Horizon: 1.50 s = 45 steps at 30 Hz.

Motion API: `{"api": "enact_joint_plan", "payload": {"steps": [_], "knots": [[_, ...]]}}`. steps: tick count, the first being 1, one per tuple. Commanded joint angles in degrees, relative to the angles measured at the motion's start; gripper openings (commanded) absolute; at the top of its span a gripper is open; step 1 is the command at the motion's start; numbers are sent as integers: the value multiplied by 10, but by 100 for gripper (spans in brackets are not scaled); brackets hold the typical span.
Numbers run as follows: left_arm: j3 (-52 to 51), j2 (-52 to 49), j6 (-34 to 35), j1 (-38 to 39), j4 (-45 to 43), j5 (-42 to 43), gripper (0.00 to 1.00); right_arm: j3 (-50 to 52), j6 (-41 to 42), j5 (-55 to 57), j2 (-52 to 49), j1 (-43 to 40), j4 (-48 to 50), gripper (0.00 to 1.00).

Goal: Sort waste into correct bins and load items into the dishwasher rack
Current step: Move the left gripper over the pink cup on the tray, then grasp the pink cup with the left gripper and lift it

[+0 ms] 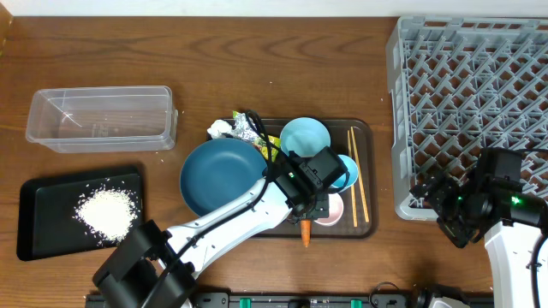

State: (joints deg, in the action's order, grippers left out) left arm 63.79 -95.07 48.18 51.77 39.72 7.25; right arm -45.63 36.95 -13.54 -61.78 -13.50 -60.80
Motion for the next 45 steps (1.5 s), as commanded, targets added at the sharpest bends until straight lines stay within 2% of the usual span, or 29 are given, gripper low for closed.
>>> {"api": "enact_joint_plan", "payload": {"steps": [1, 12, 19, 28, 33, 45], "knots": [[2, -2, 8, 0, 0, -11, 8, 2, 7, -4, 0, -9, -1, 99], [5, 18, 9, 0, 0, 13, 6, 2, 7, -4, 0, -9, -1, 99], [7, 119, 11, 0, 1, 26, 6, 2, 7, -4, 0, -9, -1, 99], [7, 239, 64, -1, 4, 30, 6, 2, 7, -4, 0, -9, -1, 99], [7, 263, 104, -4, -7, 36, 6, 2, 7, -4, 0, -9, -1, 99], [6, 259, 108, -59, -115, 196, 6, 2, 8, -5, 0, -9, 1, 99]]}}
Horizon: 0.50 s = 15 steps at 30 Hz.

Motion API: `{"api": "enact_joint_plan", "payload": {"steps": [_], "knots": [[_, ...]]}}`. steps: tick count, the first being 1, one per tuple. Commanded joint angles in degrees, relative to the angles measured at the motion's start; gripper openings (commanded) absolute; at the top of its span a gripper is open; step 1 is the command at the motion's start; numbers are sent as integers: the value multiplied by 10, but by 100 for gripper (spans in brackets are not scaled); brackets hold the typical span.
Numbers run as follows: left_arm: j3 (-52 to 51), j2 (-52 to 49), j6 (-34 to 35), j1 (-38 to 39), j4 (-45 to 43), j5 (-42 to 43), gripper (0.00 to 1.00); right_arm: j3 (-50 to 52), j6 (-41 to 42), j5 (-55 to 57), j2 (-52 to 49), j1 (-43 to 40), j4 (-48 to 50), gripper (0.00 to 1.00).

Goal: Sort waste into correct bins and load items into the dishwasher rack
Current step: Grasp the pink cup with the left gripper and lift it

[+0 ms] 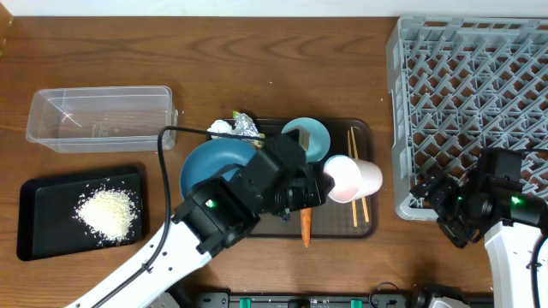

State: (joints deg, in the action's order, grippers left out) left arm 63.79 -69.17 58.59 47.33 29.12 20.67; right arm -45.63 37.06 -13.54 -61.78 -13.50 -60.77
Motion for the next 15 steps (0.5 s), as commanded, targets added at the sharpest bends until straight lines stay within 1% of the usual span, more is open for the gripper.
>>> {"api": "enact_joint_plan", "payload": {"steps": [1, 4, 9, 11, 15], "knots": [[6, 0, 4, -21, -10, 73, 6, 2, 15, -11, 0, -9, 4, 99], [6, 0, 4, -41, -14, 106, 6, 2, 61, -85, 0, -9, 1, 99], [6, 0, 2, -71, -21, 151, 6, 2, 54, -213, 0, -9, -4, 99], [6, 0, -3, -81, -21, 165, 6, 2, 0, -259, 0, -9, -7, 99], [6, 0, -4, -105, -21, 201, 6, 2, -85, -418, 0, -9, 27, 97]]}}
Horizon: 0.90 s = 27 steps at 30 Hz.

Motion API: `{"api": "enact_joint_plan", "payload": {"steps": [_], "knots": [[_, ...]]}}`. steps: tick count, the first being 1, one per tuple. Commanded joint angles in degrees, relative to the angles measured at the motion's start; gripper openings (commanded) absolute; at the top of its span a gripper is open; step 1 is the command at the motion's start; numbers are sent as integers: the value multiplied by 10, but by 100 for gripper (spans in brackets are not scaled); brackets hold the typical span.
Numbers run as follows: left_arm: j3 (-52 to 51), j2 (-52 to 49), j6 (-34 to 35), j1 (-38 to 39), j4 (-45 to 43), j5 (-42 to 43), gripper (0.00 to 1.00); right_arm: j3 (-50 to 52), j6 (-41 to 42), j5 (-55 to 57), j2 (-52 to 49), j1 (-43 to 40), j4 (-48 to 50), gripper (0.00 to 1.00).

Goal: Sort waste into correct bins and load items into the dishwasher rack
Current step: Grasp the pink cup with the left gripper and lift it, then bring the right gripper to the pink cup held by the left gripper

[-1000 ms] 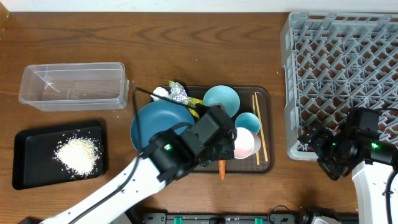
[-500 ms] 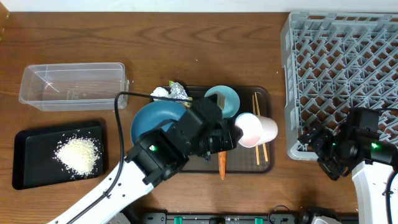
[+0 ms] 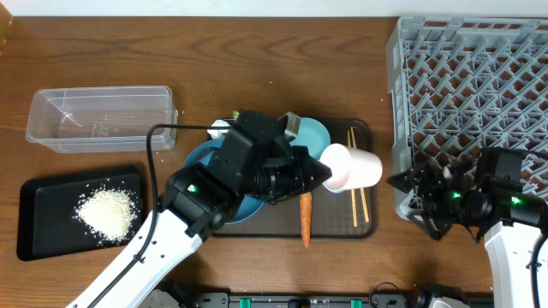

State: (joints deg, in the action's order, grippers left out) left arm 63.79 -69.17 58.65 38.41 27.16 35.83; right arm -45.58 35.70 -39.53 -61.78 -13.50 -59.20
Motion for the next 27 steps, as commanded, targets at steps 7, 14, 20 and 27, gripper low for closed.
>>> {"api": "enact_joint_plan", "payload": {"steps": [7, 14, 20, 27], "knots": [[6, 0, -7, -57, -7, 103, 6, 1, -89, -411, 0, -9, 131, 97], [6, 0, -7, -128, -43, 205, 6, 1, -23, -483, 0, -14, 198, 99], [6, 0, -7, -155, -43, 240, 6, 1, 130, -498, -1, -22, 318, 99], [6, 0, 2, -155, -44, 247, 6, 1, 267, -498, 0, -22, 409, 99]]}}
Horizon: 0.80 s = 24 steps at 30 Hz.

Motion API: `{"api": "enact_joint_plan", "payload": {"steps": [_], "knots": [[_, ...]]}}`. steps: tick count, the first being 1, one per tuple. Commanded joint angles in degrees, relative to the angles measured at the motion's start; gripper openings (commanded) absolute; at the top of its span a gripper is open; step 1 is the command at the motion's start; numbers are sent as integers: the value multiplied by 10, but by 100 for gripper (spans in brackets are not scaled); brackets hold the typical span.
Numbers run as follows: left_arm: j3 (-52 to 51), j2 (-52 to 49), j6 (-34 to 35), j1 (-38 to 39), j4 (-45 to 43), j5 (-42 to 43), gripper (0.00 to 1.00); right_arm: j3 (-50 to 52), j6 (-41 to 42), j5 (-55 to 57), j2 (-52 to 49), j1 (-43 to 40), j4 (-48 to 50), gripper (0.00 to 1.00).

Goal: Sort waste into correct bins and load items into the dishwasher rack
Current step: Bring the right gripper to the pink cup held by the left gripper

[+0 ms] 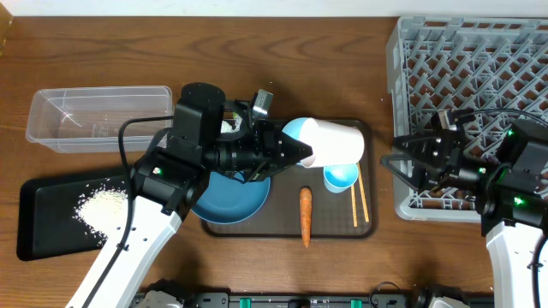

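Observation:
My left gripper (300, 152) is shut on a pale pink cup (336, 142), held on its side above the dark tray (282, 229), its base pointing right. My right gripper (392, 160) stands open to the right of the cup, by the left edge of the grey dishwasher rack (471, 103). On the tray lie a large blue plate (231, 198), a light blue bowl (293, 128) partly hidden by the cup, a small blue cup (341, 177), an orange carrot (306, 216) and wooden chopsticks (360, 201). Crumpled wrappers (229, 127) are mostly hidden behind my left arm.
A clear plastic container (98, 117) sits at the left back. Below it a black tray (43, 218) holds a heap of white rice (104, 211). The rack fills the right back corner of the wooden table (282, 60).
My left gripper has moved up and back with the pink cup, its arm now further left. My right gripper has risen and reached left toward the cup.
First my left gripper was down at the pink cup on the tray, next to the small blue cup. Then it held the cup lifted on its side over the chopsticks. The right arm stayed by the rack's corner, then turned and reached left toward the raised cup.

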State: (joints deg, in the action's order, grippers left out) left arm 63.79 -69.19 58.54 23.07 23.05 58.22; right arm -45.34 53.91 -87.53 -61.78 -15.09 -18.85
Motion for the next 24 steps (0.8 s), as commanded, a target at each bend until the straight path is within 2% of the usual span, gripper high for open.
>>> {"api": "enact_joint_plan", "payload": {"steps": [1, 7, 11, 17, 24], "knots": [[6, 1, 7, -2, -2, 25, 6, -1, 99, -18, 0, -5, 5, 99], [6, 1, 14, 0, -3, 24, 6, -1, 144, -17, 1, 16, 35, 99], [6, 1, 26, 0, -14, 24, 6, -1, 196, -17, 1, 33, 109, 99], [6, 1, 51, 0, -29, 25, 6, -1, 328, -9, 1, 63, 262, 99], [6, 1, 109, 0, -99, 27, 7, -1, 403, 26, 1, 88, 338, 99]]}}
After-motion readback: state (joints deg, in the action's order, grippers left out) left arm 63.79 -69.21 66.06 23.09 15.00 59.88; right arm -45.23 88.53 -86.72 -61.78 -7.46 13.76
